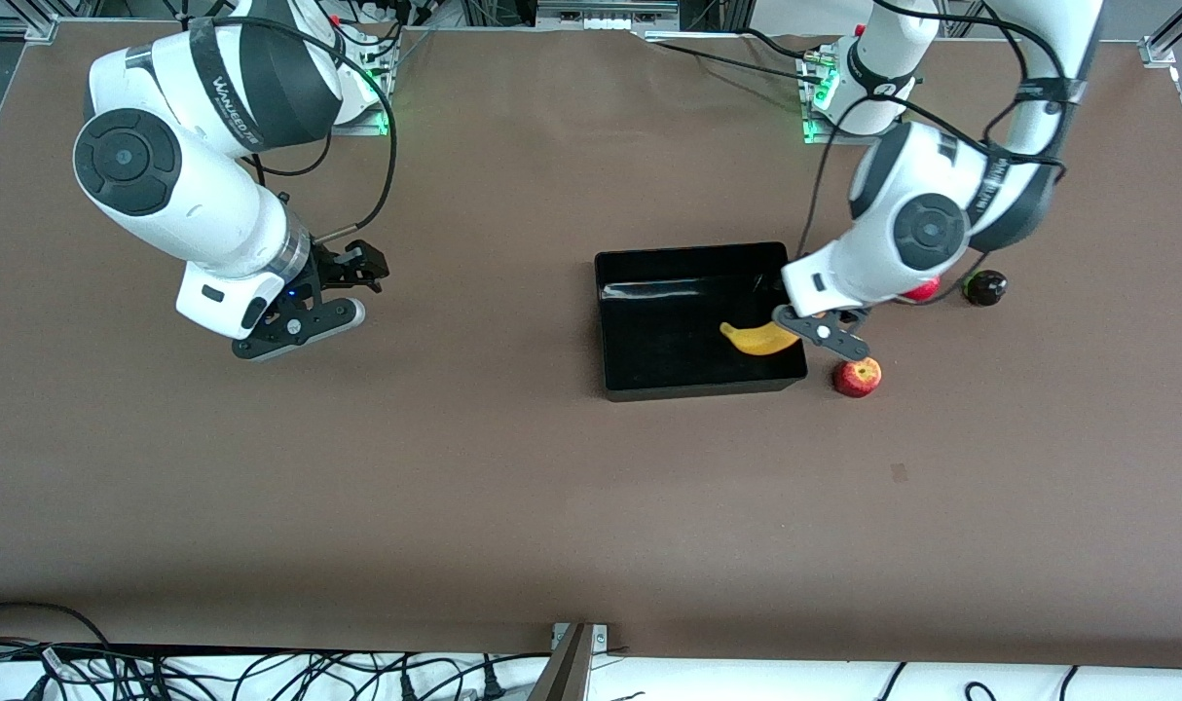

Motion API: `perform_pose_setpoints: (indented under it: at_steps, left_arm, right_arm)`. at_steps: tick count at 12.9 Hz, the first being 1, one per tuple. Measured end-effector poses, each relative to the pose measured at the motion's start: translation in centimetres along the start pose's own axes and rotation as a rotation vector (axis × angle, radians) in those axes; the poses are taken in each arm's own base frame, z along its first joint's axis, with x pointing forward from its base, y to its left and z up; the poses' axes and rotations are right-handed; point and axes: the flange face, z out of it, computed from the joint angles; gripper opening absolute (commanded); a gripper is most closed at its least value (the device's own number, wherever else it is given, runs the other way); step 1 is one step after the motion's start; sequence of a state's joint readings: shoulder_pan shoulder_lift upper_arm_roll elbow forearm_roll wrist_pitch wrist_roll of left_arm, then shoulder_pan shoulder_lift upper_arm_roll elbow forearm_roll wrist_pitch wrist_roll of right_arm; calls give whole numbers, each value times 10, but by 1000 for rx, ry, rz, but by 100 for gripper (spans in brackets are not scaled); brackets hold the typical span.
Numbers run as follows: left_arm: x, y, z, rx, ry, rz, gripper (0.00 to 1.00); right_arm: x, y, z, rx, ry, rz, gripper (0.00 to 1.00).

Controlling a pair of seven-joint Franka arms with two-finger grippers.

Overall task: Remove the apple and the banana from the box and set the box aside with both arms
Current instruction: 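Lift the banana out and set it beside the apple, then grasp the tray rim with the right gripper while the left gripper withdraws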

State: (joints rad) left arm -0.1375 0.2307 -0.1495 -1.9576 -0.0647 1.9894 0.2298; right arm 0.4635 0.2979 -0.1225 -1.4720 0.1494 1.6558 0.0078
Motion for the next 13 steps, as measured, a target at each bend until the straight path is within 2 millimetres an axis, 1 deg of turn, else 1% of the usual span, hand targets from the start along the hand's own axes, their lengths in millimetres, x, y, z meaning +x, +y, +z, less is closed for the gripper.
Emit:
perform_pose_setpoints:
  at_steps: [1,2,3,4,5,6,7,8,9,10,11,12,13]
  left_arm:
    - [-6,-27,-3,-7,8,40,0]
    - [-13,-53,-6,-13,18,82,0]
    - [-20,-80,-11,-17,32,126,0]
    - [-29,-109,-15,-21,45,171,0]
    - [-38,-137,-15,-27,54,217,0]
    - [-47,-166,-11,-37,58,261,0]
    - [-56,-192,0,-53,57,312,0]
    - [-62,-215,15,-74,51,366,0]
    - [-68,-232,33,-100,43,423,0]
    - [-73,-247,54,-128,36,481,0]
    - [-76,-258,75,-147,31,542,0]
    - [-77,-267,94,-147,28,607,0]
    - [-76,-274,110,-136,21,667,0]
  right_arm:
    - [2,-11,5,53,-5,46,100]
    - [6,-27,12,83,2,73,100]
    - [12,-51,23,93,20,81,100]
    - [18,-81,41,93,35,84,100]
    - [23,-115,64,91,50,85,100]
    - [28,-146,91,89,71,94,100]
    - [34,-177,120,91,105,118,100]
    - [38,-202,147,96,139,148,100]
    - [42,-217,171,98,159,165,100]
    - [44,-224,191,96,169,168,100]
    - [47,-230,210,92,176,162,100]
    - [46,-241,231,89,186,147,100]
    - [41,-256,254,87,200,127,95]
